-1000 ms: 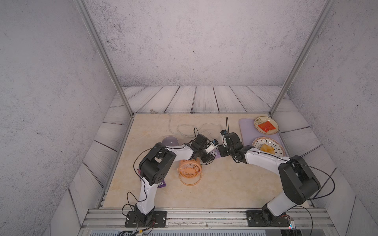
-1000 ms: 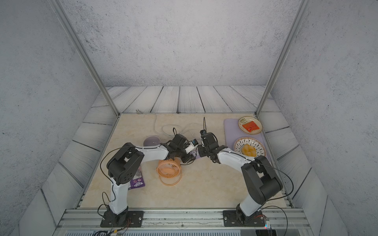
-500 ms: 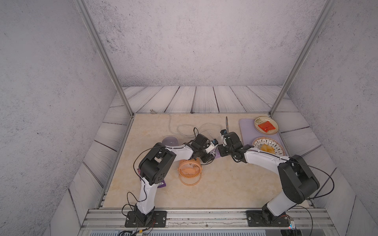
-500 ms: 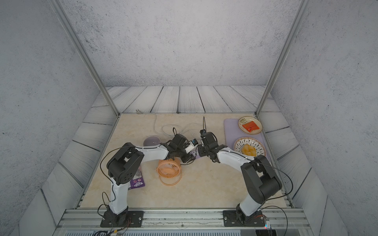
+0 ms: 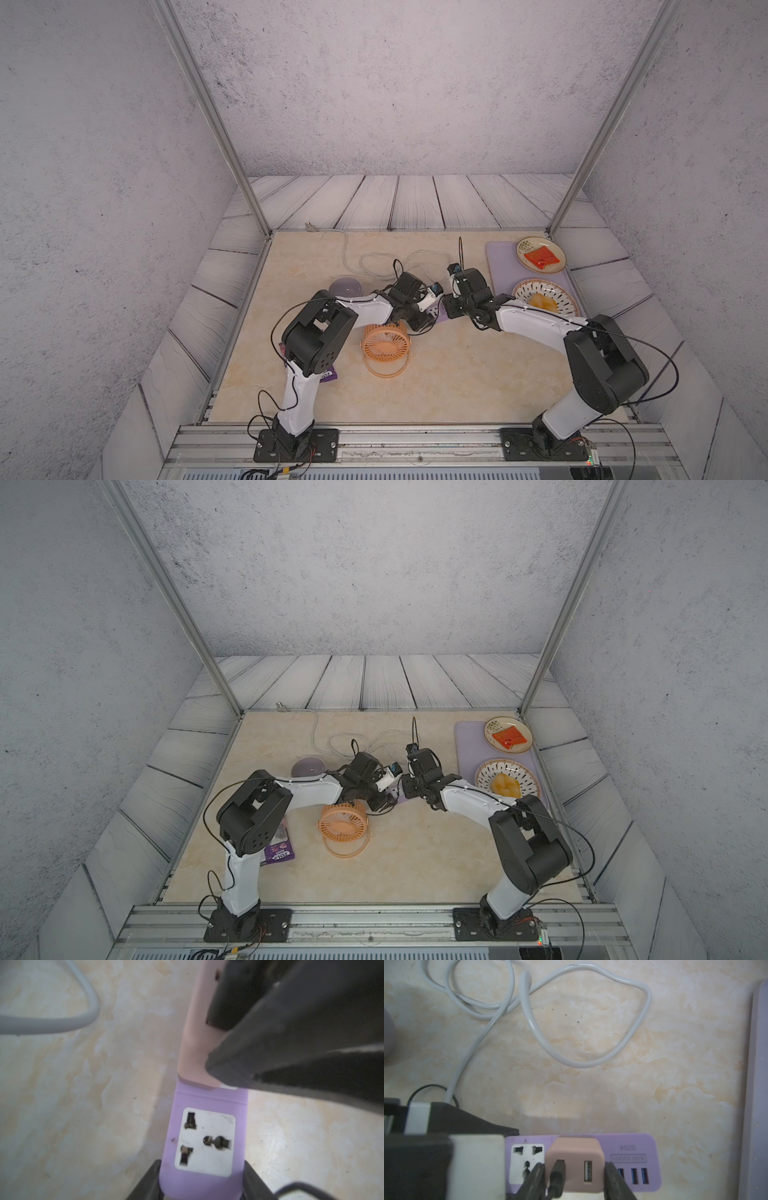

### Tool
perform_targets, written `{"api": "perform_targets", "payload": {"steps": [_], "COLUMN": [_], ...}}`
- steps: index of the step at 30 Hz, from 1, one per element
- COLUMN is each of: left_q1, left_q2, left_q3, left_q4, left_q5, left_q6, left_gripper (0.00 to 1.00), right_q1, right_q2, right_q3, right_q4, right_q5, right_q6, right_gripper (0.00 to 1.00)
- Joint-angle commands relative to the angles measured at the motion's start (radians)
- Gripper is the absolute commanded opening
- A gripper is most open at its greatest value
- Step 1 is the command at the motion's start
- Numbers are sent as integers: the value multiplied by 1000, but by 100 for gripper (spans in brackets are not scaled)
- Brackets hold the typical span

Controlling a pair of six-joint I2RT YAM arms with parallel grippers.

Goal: Unplug the desk fan from the power strip
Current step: Remove the plug from the socket.

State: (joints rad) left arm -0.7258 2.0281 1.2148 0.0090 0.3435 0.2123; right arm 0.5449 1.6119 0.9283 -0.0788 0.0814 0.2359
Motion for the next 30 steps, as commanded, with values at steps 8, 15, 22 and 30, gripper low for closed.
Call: {"api": "perform_targets", "payload": {"steps": [8,15,22,30], "left_q1": [-1,-1,-1,-1], "left_q2": [-3,0,-3,-9], "left_q3": [20,20,13,6], "left_q4": [-25,-26,-24,-21], "left_q5": [-37,-36,-37,-40], "left_q6": [-5,-7,-5,-5], "left_gripper": [0,0,0,0], "right_q1": [23,40,39,37], "right_q2": [-2,22,26,55], "right_q3": [41,63,91,121], "right_q4": [-41,-55,-92,-132], "right_q5": [-21,-23,-6,-4], "right_q6": [21,23,27,38], "right_gripper": [37,37,37,37]}}
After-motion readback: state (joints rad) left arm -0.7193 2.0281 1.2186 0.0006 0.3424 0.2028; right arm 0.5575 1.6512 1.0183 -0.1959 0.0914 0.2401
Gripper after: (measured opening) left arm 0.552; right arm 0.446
